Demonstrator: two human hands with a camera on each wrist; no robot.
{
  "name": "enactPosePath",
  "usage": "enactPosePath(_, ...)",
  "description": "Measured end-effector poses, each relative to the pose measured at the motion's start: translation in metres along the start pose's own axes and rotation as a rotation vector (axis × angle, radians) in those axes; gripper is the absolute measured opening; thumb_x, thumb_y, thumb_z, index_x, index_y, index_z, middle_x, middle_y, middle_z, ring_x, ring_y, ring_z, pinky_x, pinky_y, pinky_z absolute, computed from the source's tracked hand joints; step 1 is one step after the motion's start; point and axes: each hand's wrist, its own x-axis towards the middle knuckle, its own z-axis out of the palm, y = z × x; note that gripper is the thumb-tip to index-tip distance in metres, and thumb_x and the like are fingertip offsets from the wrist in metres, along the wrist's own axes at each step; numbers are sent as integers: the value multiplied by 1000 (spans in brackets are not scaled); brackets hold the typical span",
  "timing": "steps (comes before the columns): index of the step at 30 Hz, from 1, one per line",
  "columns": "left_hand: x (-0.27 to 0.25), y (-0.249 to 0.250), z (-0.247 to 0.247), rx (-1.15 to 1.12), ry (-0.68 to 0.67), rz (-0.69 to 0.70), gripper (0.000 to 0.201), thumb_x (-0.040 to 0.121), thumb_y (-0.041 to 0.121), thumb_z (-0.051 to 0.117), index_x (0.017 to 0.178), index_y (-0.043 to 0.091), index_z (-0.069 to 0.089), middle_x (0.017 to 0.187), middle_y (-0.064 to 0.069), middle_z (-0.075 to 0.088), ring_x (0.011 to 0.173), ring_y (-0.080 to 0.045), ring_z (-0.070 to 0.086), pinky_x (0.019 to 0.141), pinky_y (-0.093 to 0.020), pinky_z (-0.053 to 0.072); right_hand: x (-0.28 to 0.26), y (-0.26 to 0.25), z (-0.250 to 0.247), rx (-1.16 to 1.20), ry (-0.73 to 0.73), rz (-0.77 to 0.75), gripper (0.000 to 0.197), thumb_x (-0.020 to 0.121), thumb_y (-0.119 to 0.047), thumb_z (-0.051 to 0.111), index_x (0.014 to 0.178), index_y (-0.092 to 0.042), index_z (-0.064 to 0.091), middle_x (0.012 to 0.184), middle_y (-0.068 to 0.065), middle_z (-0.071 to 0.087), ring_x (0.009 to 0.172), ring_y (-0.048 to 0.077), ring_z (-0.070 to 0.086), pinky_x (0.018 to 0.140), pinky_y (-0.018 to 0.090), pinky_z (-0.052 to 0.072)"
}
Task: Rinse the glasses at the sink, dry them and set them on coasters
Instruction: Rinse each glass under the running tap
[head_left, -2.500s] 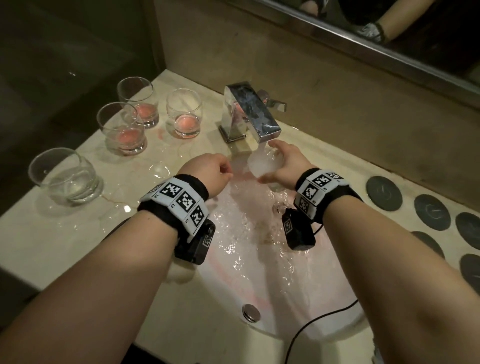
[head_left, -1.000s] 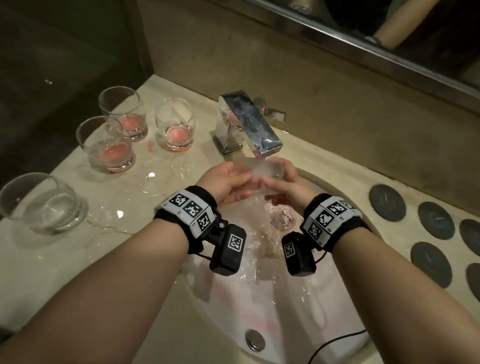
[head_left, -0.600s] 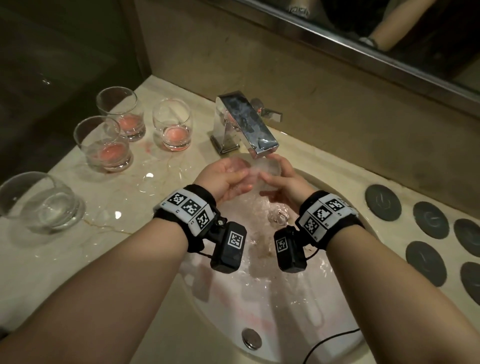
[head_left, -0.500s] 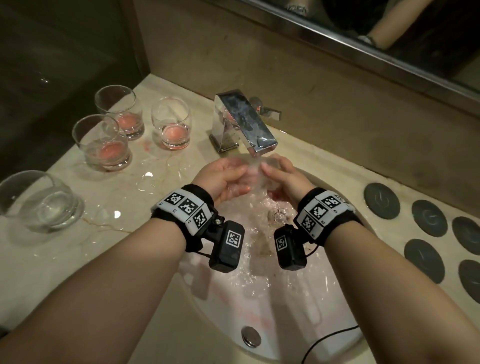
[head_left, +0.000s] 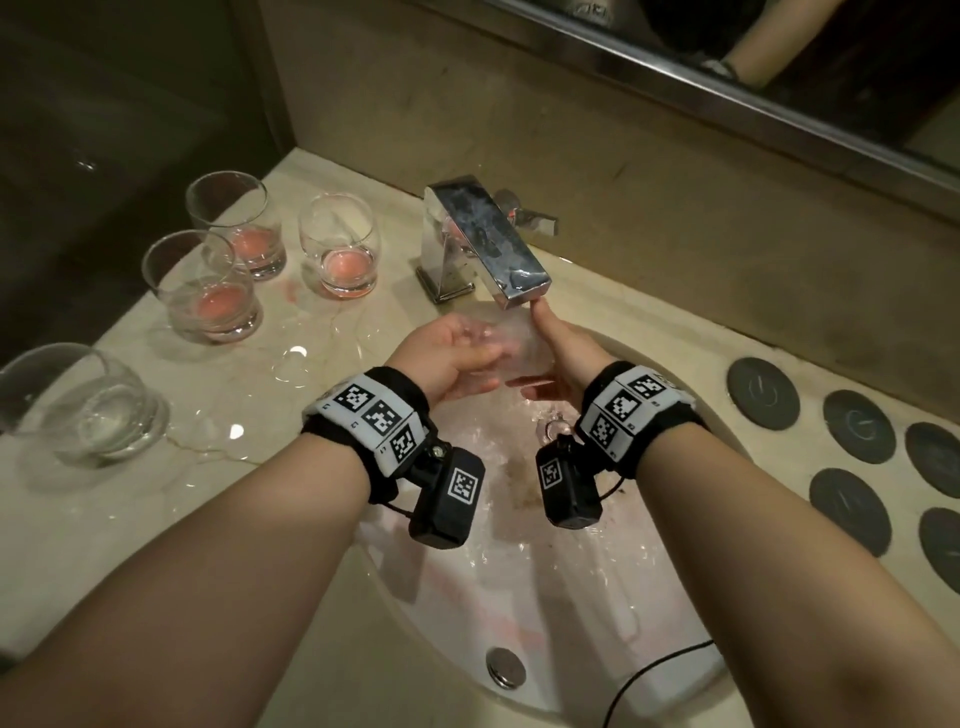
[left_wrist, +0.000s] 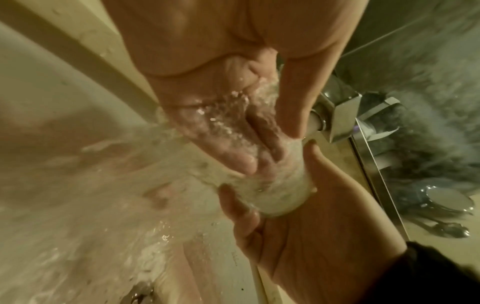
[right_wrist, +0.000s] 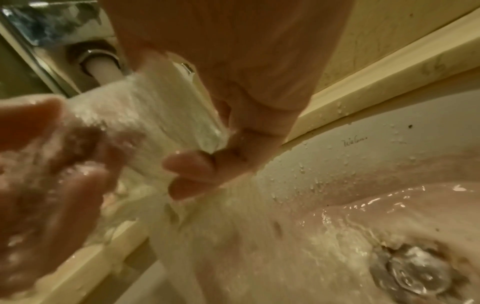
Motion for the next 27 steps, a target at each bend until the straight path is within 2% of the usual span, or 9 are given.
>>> enactPosePath(5, 4, 2, 1, -28, 58, 5, 6, 90, 6, 57, 95, 10, 57, 91, -10, 65, 68, -15, 67, 54, -21, 56, -2, 5, -5, 120, -43, -86, 49, 88, -20, 64, 131, -25, 40, 101, 9, 60, 62, 15, 56, 52, 22, 40)
enactPosePath(7, 6, 3, 0, -62, 72, -14, 8, 90, 7, 57, 98, 8, 57, 93, -11, 65, 70, -16, 67, 53, -21, 56, -2, 3, -4, 55, 11, -73, 43, 89, -36, 62, 125, -22, 44, 93, 7, 57, 60, 13, 51, 52, 22, 39)
enactPosePath(10, 6, 2, 1, -57, 34, -24, 13, 89, 3, 58, 101, 8, 56, 88, -8, 67, 69, -14, 67, 55, -21, 56, -2, 0, 0, -88, 28, -6, 55, 90, -64, 38, 119, -20, 55, 90, 4, 62, 70, 14, 57, 61, 24, 42)
enactPosePath(15, 8, 6, 3, -126, 64, -35, 12, 92, 4, 53, 103, 6, 56, 94, -15, 65, 60, -13, 67, 42, -18, 50, 1, 7, -6, 100, -30, -112, 44, 89, -28, 61, 129, -24, 43, 107, 11, 58, 71, 18, 55, 57, 23, 39)
enactPosePath(17, 10, 5, 2, -170, 87, -44, 21, 93, 8, 52, 114, 6, 56, 110, -20, 61, 73, -18, 67, 43, -19, 49, 3, 4, -5, 9, 2, -98, 45, 91, -39, 57, 128, -17, 46, 92, 10, 58, 63, 15, 52, 53, 22, 38)
enactPosePath(19, 9, 4, 3, -146, 57, -47, 29, 93, 11, 54, 122, 7, 54, 115, -18, 60, 87, -23, 65, 48, -21, 52, 3, 0, 0, -150, 68, -44, 58, 92, -61, 37, 121, -14, 54, 80, 8, 58, 61, 16, 52, 55, 24, 40)
enactPosePath(22, 8, 4, 5, -44, 26, -37, 19, 92, 8, 54, 110, 4, 53, 90, -9, 68, 68, -14, 68, 50, -20, 54, 2, 0, 2, -60, -14, -22, 64, 91, -69, 20, 110, -21, 59, 88, 6, 64, 64, 13, 54, 58, 22, 40)
enactPosePath(24, 8, 4, 7, -20, 23, -24, 7, 93, 9, 54, 99, 11, 55, 84, -4, 71, 67, -11, 69, 53, -19, 55, 2, 5, -2, 56, -41, -68, 42, 96, -53, 40, 122, -22, 50, 102, 7, 63, 67, 15, 56, 56, 21, 40)
enactPosePath(27, 9, 4, 9, -41, 7, -8, 13, 94, 12, 52, 103, 19, 59, 102, -7, 67, 79, -15, 68, 55, -20, 56, 1, 9, -9, 60, 3, -92, 47, 90, -33, 61, 131, -20, 41, 106, 9, 60, 71, 17, 55, 57, 22, 39)
